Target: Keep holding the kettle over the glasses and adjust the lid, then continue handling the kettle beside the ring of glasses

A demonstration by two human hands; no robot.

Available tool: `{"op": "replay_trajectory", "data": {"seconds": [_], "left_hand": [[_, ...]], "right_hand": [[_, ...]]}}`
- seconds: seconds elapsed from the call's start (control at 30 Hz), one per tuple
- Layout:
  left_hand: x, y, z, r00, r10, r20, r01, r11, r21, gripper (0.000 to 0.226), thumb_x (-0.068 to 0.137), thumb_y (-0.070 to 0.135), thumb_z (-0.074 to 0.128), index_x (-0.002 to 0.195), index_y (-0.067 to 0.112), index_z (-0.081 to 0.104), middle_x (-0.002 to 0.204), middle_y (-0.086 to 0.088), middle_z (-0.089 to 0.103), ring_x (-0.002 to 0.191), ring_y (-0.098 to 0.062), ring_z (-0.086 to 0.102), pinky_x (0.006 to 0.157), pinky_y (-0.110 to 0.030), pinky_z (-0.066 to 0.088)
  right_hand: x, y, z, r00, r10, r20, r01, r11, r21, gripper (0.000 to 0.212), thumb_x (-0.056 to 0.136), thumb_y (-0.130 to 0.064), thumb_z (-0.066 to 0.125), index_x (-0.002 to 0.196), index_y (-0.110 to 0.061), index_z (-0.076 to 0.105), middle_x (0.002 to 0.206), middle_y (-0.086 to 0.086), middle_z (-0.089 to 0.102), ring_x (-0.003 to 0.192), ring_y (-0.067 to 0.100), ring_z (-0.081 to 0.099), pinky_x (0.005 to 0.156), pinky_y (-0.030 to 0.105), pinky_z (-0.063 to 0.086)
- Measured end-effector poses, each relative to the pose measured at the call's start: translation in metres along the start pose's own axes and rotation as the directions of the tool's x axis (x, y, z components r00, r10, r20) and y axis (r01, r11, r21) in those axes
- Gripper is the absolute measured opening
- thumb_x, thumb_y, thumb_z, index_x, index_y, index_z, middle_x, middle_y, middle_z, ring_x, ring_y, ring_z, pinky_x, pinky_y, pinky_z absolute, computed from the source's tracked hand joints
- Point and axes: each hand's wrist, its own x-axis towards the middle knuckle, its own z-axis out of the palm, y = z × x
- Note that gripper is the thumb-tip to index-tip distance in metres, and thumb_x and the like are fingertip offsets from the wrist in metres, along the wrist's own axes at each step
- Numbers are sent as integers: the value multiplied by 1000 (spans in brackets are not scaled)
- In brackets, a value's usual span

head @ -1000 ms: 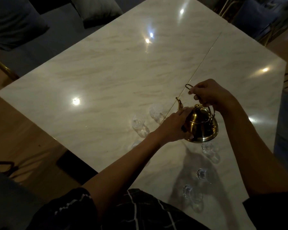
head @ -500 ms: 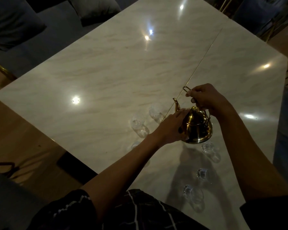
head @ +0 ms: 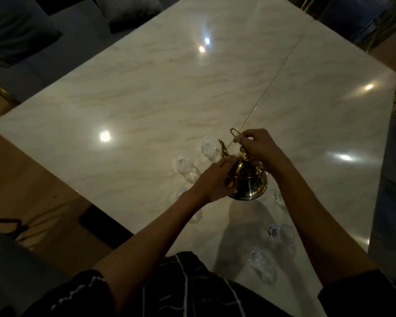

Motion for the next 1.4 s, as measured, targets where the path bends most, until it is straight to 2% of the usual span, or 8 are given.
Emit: {"op": "replay_trajectory", "data": {"seconds": [0.4, 0.5, 0.6, 0.73, 0.97, 1.17, 1.4], "left_hand": [[-52, 5, 22, 981, -132, -146, 128, 991, -35, 101, 81, 39, 81, 161, 23, 21, 164, -8, 32, 141, -32, 43, 112, -51, 44], [-59, 10, 25, 971, -168, -169, 160, 985, -63, 108, 78, 46, 83, 161, 25, 18, 166, -6, 27, 144, -32, 37, 116, -49, 38], [-62, 16, 26, 964, -180, -198, 165, 982, -89, 111, 76, 47, 85, 162, 26, 17, 167, -5, 25, 144, -32, 37, 116, -48, 37], [-64, 26, 26, 951, -198, -236, 173, 978, -120, 111, 76, 43, 86, 162, 24, 17, 167, -4, 24, 143, -33, 36, 115, -46, 35], [-68, 34, 21, 945, -192, -265, 166, 979, -118, 109, 76, 43, 86, 161, 23, 19, 165, -5, 29, 139, -35, 41, 112, -47, 39], [-68, 38, 16, 946, -191, -264, 170, 981, -98, 110, 75, 47, 84, 161, 23, 18, 165, -7, 29, 140, -35, 41, 113, -51, 41], [-69, 41, 11, 949, -177, -259, 159, 983, -90, 110, 76, 48, 84, 161, 22, 18, 164, -6, 29, 140, -34, 40, 113, -48, 40]], "right_hand": [[-16, -6, 23, 973, -135, 185, 169, 969, -183, 20, 97, -24, 58, 102, -11, 72, 77, 5, 65, 56, 12, 58, 45, 21, 44], [-17, -12, 26, 966, -179, 189, 216, 956, -199, 22, 96, -24, 59, 100, -9, 74, 74, 3, 65, 55, 9, 59, 46, 20, 45], [-20, -18, 27, 962, -190, 196, 231, 950, -210, 23, 95, -23, 59, 102, -6, 74, 75, 5, 67, 58, 14, 60, 51, 23, 46], [-24, -26, 26, 953, -218, 211, 264, 937, -227, 24, 94, -21, 59, 102, -4, 74, 75, 8, 68, 58, 18, 57, 49, 23, 43], [-29, -38, 25, 954, -193, 229, 246, 941, -234, 22, 94, -17, 60, 103, -1, 73, 73, 9, 65, 50, 15, 50, 43, 20, 40], [-34, -49, 21, 957, -186, 224, 242, 935, -258, 23, 95, -18, 60, 106, -3, 73, 75, 7, 65, 52, 12, 52, 44, 21, 41], [-41, -58, 18, 960, -175, 217, 228, 940, -255, 24, 96, -16, 59, 108, -1, 73, 74, 7, 63, 55, 13, 52, 47, 22, 42]]}}
